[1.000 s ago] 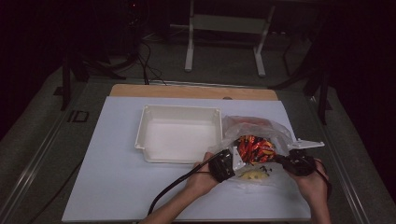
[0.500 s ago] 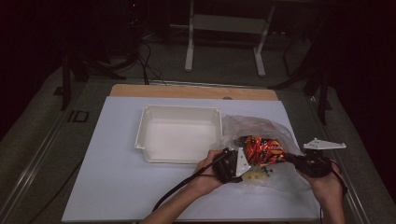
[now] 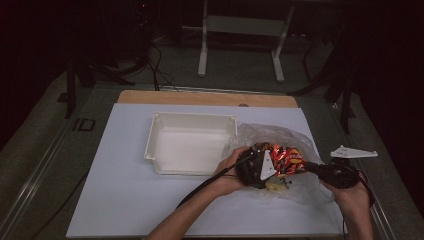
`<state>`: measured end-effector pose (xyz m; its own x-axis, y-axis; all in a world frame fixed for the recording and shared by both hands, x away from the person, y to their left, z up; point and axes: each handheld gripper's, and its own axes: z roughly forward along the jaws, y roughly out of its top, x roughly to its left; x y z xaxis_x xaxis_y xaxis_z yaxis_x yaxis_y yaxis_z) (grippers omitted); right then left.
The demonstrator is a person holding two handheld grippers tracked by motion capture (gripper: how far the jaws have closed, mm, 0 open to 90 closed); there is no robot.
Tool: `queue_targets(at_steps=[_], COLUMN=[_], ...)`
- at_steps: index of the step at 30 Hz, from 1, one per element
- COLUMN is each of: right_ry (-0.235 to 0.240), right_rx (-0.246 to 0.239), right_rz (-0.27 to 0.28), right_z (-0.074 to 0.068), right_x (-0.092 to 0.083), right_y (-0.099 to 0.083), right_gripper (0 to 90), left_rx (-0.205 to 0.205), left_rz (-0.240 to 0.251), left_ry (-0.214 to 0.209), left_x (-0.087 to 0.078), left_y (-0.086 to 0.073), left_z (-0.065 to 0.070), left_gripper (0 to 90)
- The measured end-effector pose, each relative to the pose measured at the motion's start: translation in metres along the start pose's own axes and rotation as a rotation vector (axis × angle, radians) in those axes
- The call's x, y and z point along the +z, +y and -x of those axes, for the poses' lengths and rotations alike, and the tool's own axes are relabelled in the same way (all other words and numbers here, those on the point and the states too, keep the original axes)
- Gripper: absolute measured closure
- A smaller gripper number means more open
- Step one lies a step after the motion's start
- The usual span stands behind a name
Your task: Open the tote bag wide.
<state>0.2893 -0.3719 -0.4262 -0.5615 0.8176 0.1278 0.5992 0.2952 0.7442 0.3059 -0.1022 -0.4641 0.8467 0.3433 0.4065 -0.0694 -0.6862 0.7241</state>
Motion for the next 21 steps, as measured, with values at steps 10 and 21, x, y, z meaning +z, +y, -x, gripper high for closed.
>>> queue_targets(at_steps=[10, 21], right_ry=[0.059, 0.104], right_rx=[0.013, 0.031], right_rz=[0.016, 0.017], right_z=[0.003, 0.005], right_x=[-0.003, 0.0], right_y=[0.001, 0.003], right_gripper=[90.0, 90.0], left_rx=[0.056, 0.054], left_rz=[-0.007, -0.015], left_ry=[-0.021, -0.008], left_x=[0.016, 0.018], left_y=[0.002, 0.002], left_z=[-0.001, -0.006], left_gripper=[17.9, 51.9])
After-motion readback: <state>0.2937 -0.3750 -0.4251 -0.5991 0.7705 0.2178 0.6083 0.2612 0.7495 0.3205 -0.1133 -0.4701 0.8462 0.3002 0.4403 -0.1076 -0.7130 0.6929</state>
